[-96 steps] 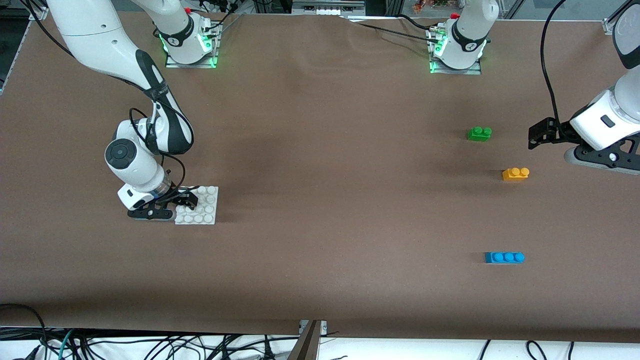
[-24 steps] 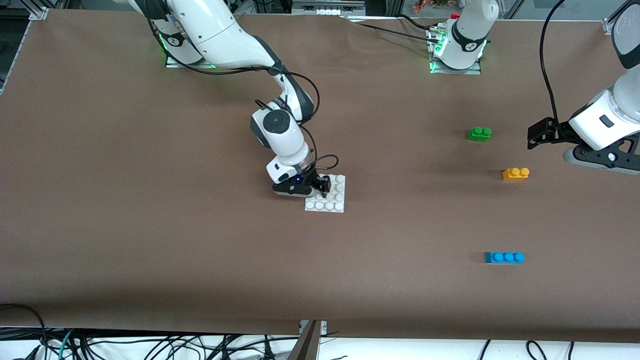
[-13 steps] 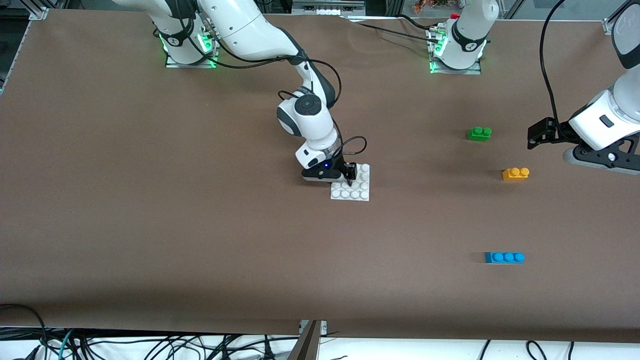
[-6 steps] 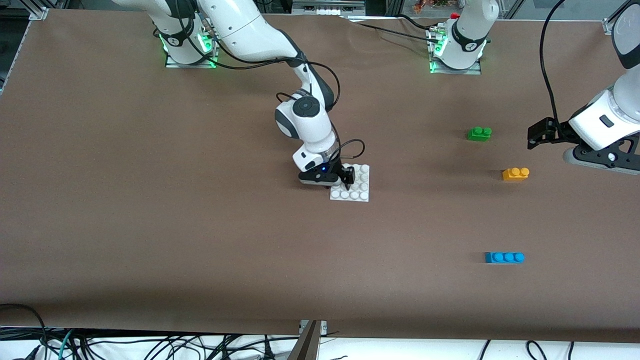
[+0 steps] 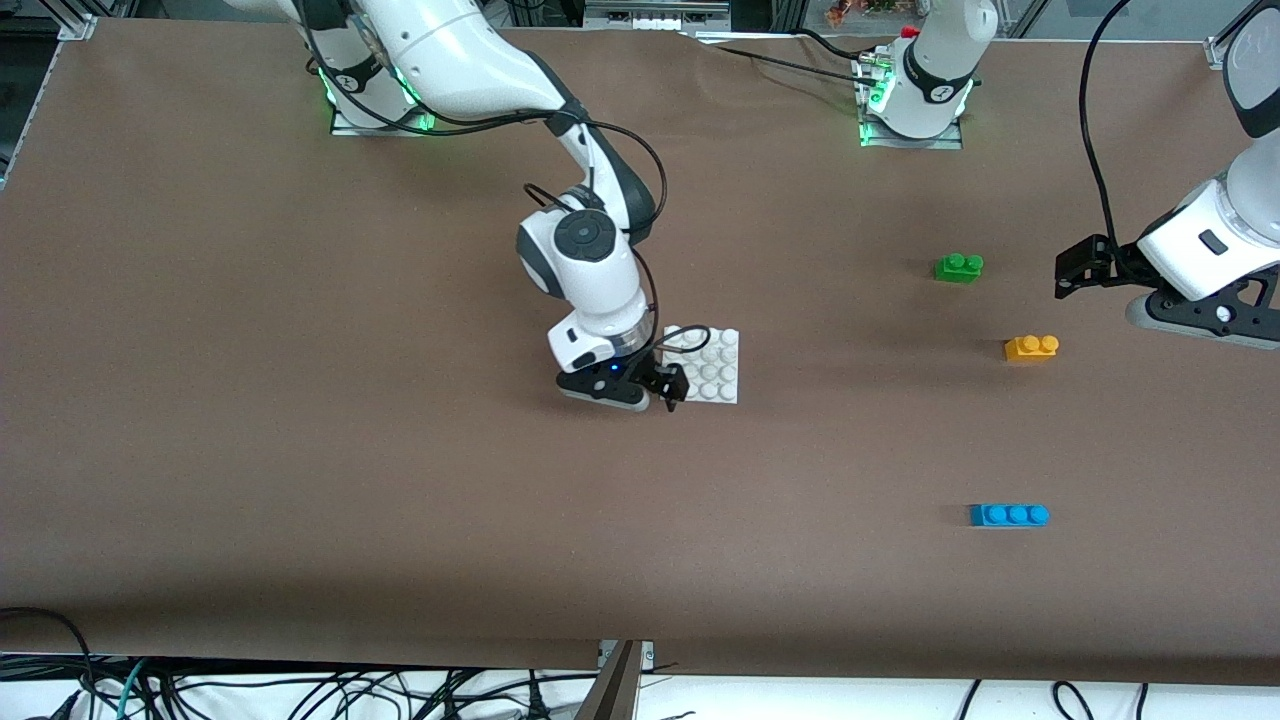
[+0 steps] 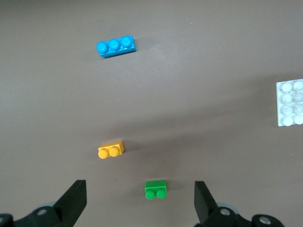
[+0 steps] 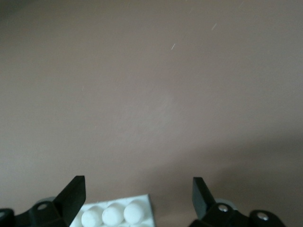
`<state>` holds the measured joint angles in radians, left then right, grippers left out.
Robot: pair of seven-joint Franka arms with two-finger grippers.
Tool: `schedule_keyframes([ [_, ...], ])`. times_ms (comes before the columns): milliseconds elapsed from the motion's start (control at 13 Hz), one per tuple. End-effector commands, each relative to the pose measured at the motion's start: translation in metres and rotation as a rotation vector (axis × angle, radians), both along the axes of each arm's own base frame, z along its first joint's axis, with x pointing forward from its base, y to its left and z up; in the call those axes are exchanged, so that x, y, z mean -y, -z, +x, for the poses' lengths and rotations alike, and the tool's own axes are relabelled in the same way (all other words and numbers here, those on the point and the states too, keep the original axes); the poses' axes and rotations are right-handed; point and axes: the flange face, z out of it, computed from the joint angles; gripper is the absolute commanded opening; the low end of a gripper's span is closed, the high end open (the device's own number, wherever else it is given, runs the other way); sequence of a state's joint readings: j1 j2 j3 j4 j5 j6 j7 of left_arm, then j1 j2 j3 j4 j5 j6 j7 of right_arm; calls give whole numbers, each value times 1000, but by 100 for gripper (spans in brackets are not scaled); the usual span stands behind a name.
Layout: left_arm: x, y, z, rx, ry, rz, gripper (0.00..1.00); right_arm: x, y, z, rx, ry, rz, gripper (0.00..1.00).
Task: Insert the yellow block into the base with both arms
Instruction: 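Open the right gripper and draw it back from the plate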
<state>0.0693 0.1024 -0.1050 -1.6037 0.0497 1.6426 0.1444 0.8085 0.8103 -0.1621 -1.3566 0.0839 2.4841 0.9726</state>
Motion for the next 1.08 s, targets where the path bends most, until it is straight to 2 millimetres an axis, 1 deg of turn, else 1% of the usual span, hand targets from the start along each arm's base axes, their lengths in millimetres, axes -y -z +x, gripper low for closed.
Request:
schedule_keyframes([
  [0,1,-4,-3,-2,-9,-25,100,35,-38,16,-67,-34,-31,100],
  [77,-2,-3,-3,-5,-13,-25,100,51,-51,23,-81,-60,-47,100],
  [154,-5,-2,-3,-6,-17,-25,100,69,-73,30,-97,-68,-46,100],
  [231,-7,-1,-3,-8,-15,-25,100,91,-83,38,-117,-83,-68,100],
  [308,-9,3,-1,-16,-17,-26,100,117,-107,46,-128,-112,-82,100],
  [385,-9,6,0,-20,-15,-26,100,149,-123,57,-143,-149,-99,100],
  [462,-9,8,0,-25,-14,-27,100,174,-138,60,-162,-175,-115,100],
  [538,-8,10,0,-28,-12,-27,100,202,-160,63,-167,-172,-136,100],
  [615,-7,11,0,-30,-9,-27,100,227,-179,62,-180,-178,-153,100],
  [692,-8,11,0,-31,-9,-27,100,261,-202,60,-209,-184,-155,100],
  [769,-9,15,1,-37,-11,-27,100,304,-224,59,-233,-202,-152,100],
  [846,-11,27,6,-52,-14,-22,100,344,-247,53,-252,-211,-142,100],
  [923,-15,36,11,-60,-20,-21,100,374,-264,45,-276,-198,-132,100],
  [1000,-26,46,17,-61,-36,-21,100,402,-281,34,-280,-172,-123,100],
])
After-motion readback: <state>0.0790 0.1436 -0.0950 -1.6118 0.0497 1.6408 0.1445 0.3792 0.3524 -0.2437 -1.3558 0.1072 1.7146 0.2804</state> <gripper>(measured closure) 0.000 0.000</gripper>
